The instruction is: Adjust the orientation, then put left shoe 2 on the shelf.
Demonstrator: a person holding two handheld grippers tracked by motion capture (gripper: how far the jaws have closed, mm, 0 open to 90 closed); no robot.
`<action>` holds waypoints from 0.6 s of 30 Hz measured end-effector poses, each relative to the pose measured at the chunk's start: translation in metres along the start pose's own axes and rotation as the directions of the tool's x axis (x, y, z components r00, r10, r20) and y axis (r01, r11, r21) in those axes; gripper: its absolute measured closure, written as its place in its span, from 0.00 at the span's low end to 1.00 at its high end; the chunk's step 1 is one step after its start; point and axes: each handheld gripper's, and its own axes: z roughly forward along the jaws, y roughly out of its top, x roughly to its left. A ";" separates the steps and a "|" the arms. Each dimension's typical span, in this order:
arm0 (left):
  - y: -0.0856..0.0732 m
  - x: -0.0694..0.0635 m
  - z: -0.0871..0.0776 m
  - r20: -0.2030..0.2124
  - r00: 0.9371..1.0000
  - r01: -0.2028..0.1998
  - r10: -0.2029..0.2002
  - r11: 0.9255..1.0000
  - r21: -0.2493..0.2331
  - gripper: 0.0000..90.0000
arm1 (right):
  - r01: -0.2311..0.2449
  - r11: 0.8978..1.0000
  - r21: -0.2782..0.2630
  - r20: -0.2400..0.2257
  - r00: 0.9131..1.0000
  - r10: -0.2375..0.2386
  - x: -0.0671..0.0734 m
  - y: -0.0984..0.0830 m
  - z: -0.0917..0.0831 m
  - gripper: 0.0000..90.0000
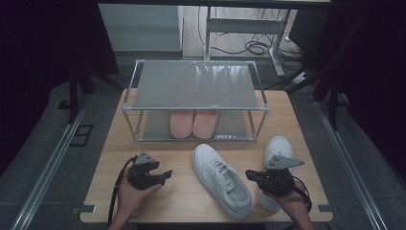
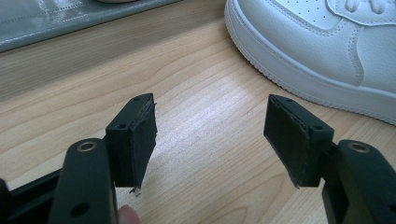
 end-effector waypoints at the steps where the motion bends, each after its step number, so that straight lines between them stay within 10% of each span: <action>1: 0.000 0.000 0.000 0.000 1.000 0.004 -0.004 1.000 -0.002 0.39 | -0.001 1.000 -0.002 -0.003 1.000 0.001 0.000 0.001 0.001 0.92; 18: 0.002 0.001 -0.004 0.001 1.000 0.015 -0.015 1.000 -0.019 0.38 | 0.018 0.999 0.042 -0.015 1.000 -0.017 0.008 0.011 0.023 0.77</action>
